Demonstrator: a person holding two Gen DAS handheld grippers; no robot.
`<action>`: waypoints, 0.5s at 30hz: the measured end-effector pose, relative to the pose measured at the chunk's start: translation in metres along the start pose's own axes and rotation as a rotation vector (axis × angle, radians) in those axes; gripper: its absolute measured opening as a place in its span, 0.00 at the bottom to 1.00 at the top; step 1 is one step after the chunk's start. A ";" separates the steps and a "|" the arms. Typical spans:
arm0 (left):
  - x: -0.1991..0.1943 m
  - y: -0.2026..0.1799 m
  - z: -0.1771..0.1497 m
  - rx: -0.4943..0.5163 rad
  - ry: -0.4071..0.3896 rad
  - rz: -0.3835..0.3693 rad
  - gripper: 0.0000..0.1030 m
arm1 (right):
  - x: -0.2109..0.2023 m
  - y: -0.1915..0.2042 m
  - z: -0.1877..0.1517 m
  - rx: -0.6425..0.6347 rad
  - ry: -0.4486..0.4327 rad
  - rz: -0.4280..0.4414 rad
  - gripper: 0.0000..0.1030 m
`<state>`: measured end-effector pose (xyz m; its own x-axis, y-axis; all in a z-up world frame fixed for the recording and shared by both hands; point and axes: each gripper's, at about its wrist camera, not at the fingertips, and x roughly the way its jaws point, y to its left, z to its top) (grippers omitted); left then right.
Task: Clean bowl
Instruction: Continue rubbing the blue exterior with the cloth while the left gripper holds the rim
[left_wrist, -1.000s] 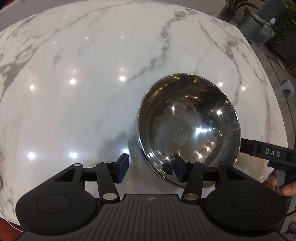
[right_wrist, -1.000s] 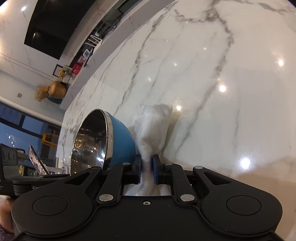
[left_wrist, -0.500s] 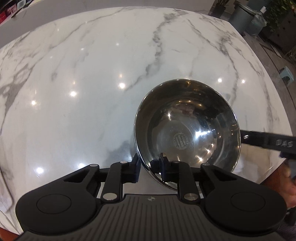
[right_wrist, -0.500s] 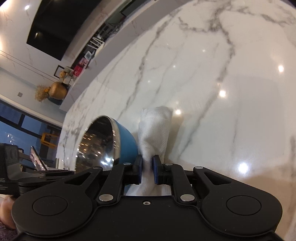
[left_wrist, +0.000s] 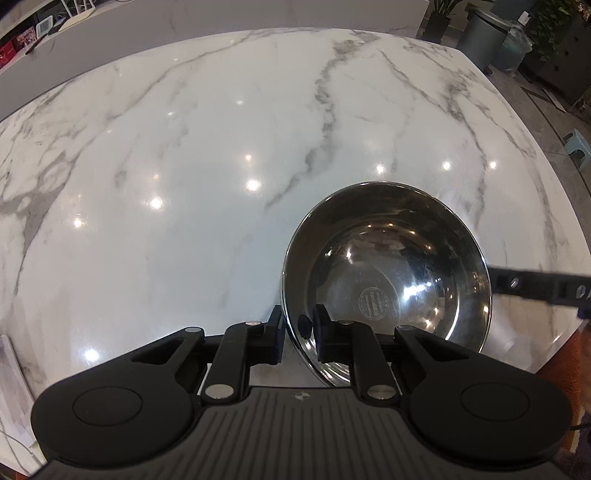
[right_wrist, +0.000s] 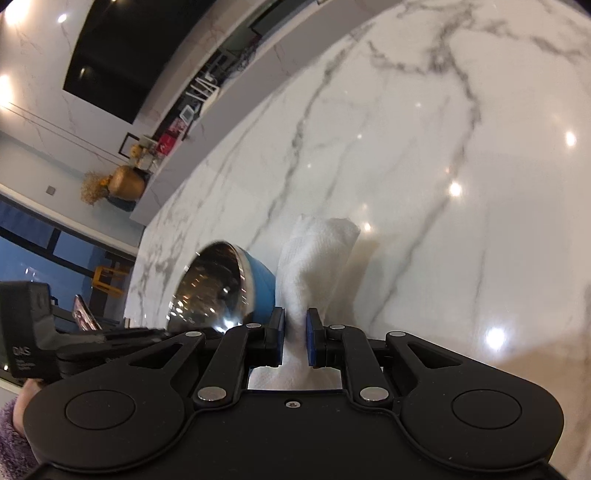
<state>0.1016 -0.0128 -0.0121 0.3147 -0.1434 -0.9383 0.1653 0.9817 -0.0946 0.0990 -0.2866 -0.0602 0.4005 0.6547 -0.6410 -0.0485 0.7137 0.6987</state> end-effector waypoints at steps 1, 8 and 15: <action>0.000 0.000 0.000 0.000 -0.004 -0.001 0.14 | 0.003 0.000 -0.003 -0.001 0.011 -0.003 0.12; 0.004 0.008 -0.006 -0.081 0.041 -0.024 0.31 | 0.010 -0.003 -0.011 0.010 0.021 0.000 0.12; 0.001 0.003 -0.011 -0.048 0.036 -0.036 0.19 | 0.010 0.000 -0.012 0.003 0.021 -0.007 0.12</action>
<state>0.0919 -0.0091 -0.0165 0.2756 -0.1746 -0.9453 0.1309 0.9810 -0.1431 0.0919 -0.2769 -0.0709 0.3815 0.6552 -0.6521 -0.0430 0.7172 0.6955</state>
